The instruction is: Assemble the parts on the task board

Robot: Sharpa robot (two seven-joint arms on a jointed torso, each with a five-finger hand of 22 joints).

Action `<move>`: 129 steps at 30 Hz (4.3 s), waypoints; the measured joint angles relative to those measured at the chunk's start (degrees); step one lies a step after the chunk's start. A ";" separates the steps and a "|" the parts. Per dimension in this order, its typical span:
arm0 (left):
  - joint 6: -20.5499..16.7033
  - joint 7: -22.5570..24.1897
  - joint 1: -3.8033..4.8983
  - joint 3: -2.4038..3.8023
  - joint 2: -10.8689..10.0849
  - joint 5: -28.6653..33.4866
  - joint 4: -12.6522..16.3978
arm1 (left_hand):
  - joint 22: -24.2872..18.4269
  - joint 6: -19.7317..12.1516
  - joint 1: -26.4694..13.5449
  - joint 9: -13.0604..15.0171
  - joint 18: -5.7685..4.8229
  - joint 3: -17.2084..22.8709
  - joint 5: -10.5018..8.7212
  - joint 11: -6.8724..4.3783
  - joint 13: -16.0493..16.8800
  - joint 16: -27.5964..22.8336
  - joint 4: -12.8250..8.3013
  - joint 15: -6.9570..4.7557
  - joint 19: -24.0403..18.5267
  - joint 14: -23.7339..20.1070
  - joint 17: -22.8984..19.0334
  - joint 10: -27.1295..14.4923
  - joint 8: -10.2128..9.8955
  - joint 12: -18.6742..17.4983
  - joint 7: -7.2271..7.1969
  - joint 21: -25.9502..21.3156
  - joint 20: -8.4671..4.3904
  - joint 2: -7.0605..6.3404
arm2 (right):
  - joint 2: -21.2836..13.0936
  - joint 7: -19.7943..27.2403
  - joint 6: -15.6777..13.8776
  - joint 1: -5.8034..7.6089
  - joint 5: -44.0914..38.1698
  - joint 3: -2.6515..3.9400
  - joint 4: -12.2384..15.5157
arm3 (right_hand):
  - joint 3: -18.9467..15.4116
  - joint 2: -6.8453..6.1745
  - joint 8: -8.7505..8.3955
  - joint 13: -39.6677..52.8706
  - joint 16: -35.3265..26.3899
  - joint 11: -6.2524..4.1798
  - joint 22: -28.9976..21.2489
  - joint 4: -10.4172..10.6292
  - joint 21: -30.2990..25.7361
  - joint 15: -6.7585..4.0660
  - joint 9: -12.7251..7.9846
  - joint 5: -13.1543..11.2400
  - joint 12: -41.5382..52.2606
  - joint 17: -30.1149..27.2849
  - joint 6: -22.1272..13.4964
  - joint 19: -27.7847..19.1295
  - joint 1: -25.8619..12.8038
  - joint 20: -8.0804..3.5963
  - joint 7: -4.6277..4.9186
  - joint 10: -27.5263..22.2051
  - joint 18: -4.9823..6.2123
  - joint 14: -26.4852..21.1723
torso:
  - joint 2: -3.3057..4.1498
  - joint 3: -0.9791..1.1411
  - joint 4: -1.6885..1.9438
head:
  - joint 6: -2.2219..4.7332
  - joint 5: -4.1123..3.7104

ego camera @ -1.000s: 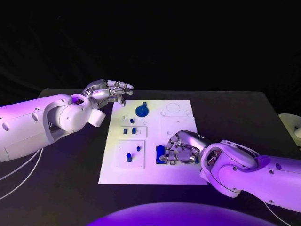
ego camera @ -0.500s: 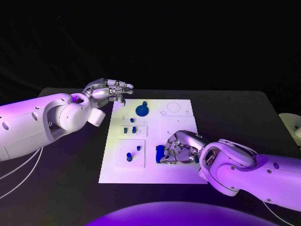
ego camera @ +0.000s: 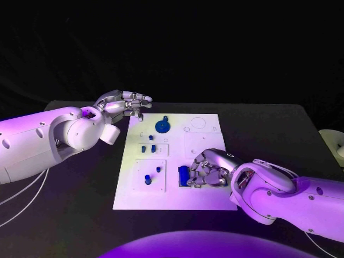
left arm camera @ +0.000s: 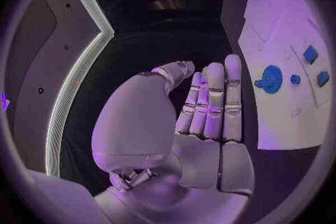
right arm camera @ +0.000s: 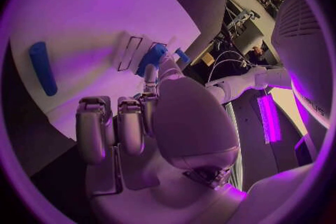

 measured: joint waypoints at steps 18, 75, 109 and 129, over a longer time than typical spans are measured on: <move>0.10 -0.17 0.00 -0.01 -0.18 0.00 0.05 | 0.00 0.00 0.00 0.00 0.00 0.00 0.00 0.00 0.00 0.00 0.00 0.00 0.00 0.00 0.00 0.00 0.00 0.00 0.00 0.00 0.00 0.00 | -0.36 0.30 0.23 0.01 -0.30 0.01 0.29 | 0.07 1.49 0.00 6.97 0.00 -0.02 -0.01 0.26 0.22 0.00 -0.10 -0.01 0.20 0.04 0.67 0.00 -0.07 0.00 0.17 0.00 0.00 0.00 | 0.00 -0.06 0.01 | -0.07 -0.02; 0.43 -0.43 0.00 -0.05 -0.44 0.00 0.20 | -0.13 -0.21 0.00 -0.04 0.00 0.00 0.00 0.00 0.00 0.00 -0.01 0.00 0.00 0.00 -0.11 0.01 0.00 -0.02 0.21 0.00 0.00 0.00 | -4.19 1.18 -3.35 1.69 0.63 0.44 0.13 | 1.71 1.13 -3.44 6.33 0.00 1.19 0.01 0.15 -1.79 1.06 -2.10 1.17 -2.22 0.02 -4.42 0.00 -1.98 0.63 2.57 0.49 -0.90 -0.03 | -0.02 -0.03 -0.04 | 0.36 -0.42; 0.38 -0.15 -0.15 -0.49 -1.45 0.00 0.41 | -0.18 -0.21 0.00 -0.04 0.00 0.00 0.00 0.00 -0.01 0.00 -0.01 0.00 0.00 0.00 -0.15 0.01 0.27 0.26 0.21 0.00 0.00 0.00 | -12.09 -4.33 1.35 -0.43 -0.71 -0.11 0.34 | 0.08 0.90 -4.72 -2.32 -0.22 1.96 -0.02 0.30 -1.35 1.64 -2.77 1.75 -2.72 0.01 -2.47 0.00 -8.65 1.47 2.69 0.30 -0.90 -0.23 | -0.41 0.02 -0.53 | 0.40 -2.39; 0.41 -0.23 -0.15 -0.49 -1.54 0.00 0.48 | -0.17 -0.21 0.00 -0.04 0.00 0.00 0.00 0.00 0.05 0.00 -0.01 0.00 0.00 0.00 -0.21 0.01 0.27 0.26 0.21 -0.20 0.00 0.00 | -8.84 -5.59 2.38 -1.60 -8.12 0.01 -1.82 | 1.33 -0.45 -4.69 -2.22 -0.22 1.41 -0.03 -0.85 -0.51 1.41 -2.22 1.19 -2.55 0.01 -1.17 0.00 -4.17 1.46 2.02 0.40 -0.89 0.03 | -0.42 -0.03 -0.56 | 0.15 -2.21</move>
